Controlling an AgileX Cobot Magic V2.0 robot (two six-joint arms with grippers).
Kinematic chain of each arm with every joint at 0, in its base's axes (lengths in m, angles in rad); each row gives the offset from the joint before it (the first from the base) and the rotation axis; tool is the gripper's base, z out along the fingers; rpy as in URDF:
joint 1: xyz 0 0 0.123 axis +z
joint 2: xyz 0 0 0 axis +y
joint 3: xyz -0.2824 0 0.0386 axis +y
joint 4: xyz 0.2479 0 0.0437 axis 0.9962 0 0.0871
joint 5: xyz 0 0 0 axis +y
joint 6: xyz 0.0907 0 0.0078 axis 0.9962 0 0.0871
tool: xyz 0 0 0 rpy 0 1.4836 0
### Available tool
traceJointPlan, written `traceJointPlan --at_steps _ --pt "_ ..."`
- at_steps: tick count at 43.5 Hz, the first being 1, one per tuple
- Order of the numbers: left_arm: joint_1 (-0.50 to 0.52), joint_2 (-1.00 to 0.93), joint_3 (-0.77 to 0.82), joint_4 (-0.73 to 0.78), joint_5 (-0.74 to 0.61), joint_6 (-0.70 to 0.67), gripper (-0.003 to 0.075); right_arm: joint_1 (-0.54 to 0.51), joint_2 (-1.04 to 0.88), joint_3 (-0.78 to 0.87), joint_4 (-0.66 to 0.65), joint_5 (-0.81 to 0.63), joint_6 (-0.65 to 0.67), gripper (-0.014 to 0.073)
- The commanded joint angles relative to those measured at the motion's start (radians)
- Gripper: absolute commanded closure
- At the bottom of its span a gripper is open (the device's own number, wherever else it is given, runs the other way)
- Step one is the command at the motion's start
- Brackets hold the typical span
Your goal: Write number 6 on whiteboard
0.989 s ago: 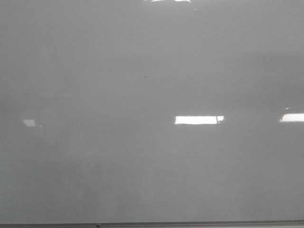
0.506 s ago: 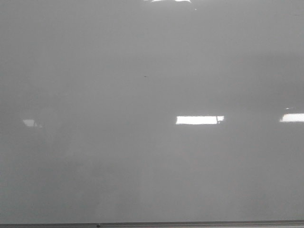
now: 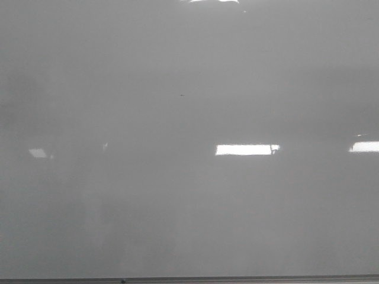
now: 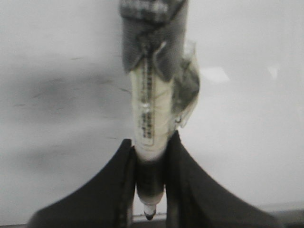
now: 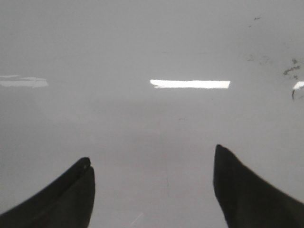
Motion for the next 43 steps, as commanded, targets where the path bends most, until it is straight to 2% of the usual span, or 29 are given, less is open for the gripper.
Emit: traceJointPlan --at_steps 1,7,10,19,26,34,43 --pt "-0.136 -0.039 -0.075 0.005 0.101 0.162 0.0741 0.024 0.041 -0.039 0.003 -0.055 -0.002 0.0046" --pt "-0.33 -0.039 -0.123 0.012 0.203 0.358 0.0741 0.094 0.101 -0.067 0.003 -0.014 -0.006 0.0046" --pt "-0.442 -0.039 -0.147 0.017 0.242 0.427 0.0741 0.145 0.143 -0.091 0.003 0.021 -0.051 0.0046" --pt "-0.673 -0.039 -0.181 0.019 0.248 0.55 0.0741 0.354 0.292 -0.168 0.004 0.097 -0.201 0.0046" --pt "-0.786 -0.039 -0.186 0.019 0.193 0.55 0.0741 0.574 0.41 -0.242 0.005 0.098 -0.289 0.0046" --pt "-0.854 -0.041 -0.186 0.021 0.095 0.55 0.0741 0.787 0.551 -0.326 -0.002 0.067 -0.299 0.0046" --pt "-0.888 -0.041 -0.186 0.021 0.054 0.552 0.0741 0.838 0.684 -0.379 -0.018 -0.054 -0.301 0.0046"
